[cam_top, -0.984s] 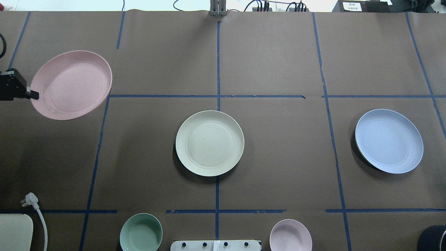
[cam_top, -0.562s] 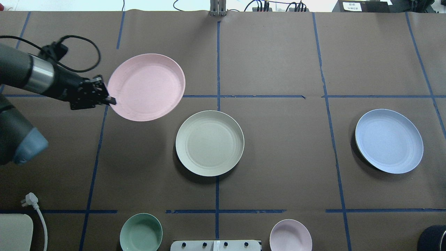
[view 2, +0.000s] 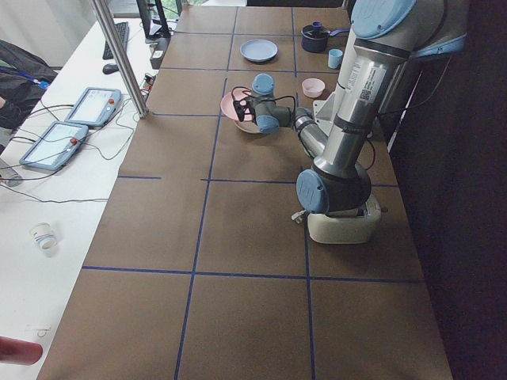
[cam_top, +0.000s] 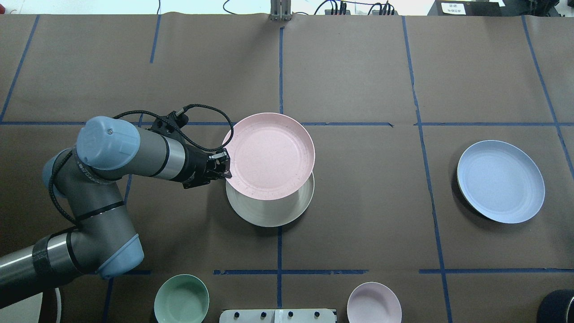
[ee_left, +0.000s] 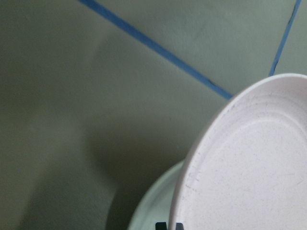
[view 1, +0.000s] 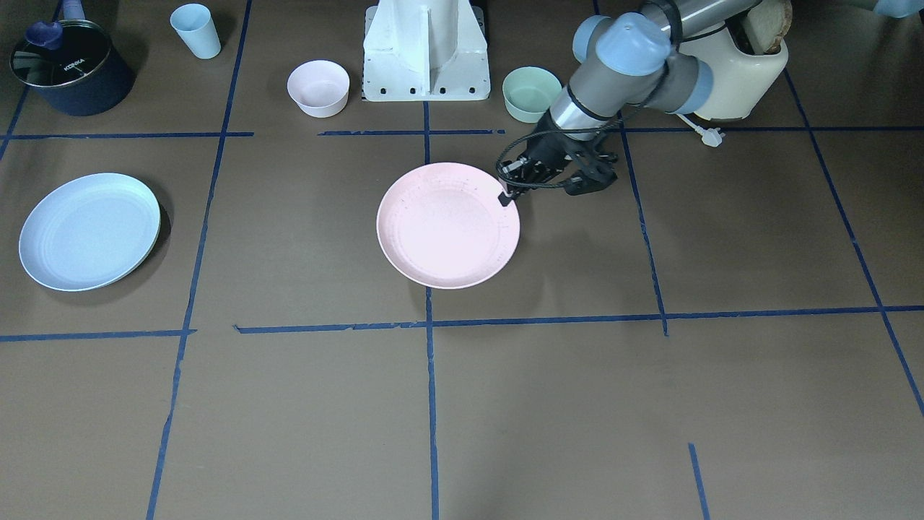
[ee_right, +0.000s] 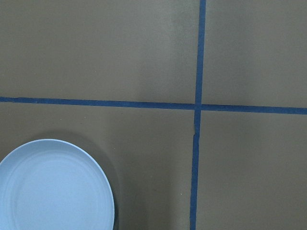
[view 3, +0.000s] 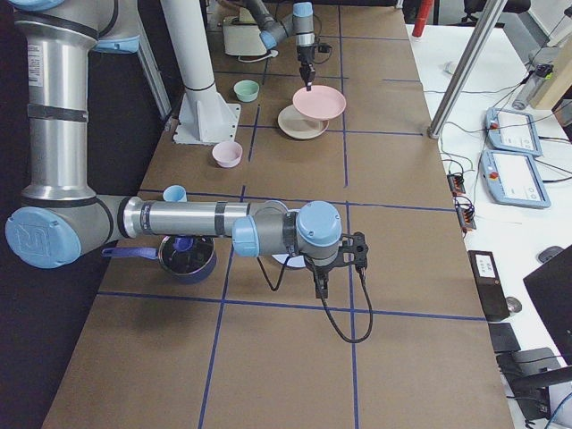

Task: Stack three plates with pink and blue
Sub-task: 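Lift the pink plate with the left gripper and carry it over the cream plate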

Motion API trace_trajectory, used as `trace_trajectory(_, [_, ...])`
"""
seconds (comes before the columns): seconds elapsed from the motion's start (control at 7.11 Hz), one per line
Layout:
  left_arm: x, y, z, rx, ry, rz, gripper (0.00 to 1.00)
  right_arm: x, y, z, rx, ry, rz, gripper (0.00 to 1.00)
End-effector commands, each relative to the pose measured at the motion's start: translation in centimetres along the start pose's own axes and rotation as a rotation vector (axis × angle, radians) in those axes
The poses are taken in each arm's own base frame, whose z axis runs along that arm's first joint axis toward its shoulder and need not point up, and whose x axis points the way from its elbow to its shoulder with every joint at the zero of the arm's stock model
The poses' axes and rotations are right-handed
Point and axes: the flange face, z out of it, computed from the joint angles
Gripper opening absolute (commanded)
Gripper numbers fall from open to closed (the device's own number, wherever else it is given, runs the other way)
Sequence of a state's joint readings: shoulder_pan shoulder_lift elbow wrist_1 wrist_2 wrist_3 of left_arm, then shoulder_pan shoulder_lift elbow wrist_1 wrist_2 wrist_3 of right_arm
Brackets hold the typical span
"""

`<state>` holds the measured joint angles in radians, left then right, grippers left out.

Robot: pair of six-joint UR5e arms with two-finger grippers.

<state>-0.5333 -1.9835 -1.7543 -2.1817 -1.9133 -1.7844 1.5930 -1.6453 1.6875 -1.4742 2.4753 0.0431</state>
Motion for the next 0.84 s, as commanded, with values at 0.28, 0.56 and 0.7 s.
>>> trace_trajectory(0.28, [-1.7, 0.6, 0.7, -0.005, -0.030, 0.006, 0.05, -0.5, -0.2, 0.6, -0.013, -0.002, -0.008, 1.00])
trace_trajectory(0.56, [-1.5, 1.2, 0.9, -0.010, -0.028, 0.012, 1.00, -2.1, -0.6, 1.7, -0.032, -0.005, 0.003, 1.00])
trace_trajectory(0.7, [-1.3, 1.4, 0.3, -0.014, -0.017, 0.016, 1.00, -2.9, -0.7, 2.4, -0.029, -0.006, 0.013, 1.00])
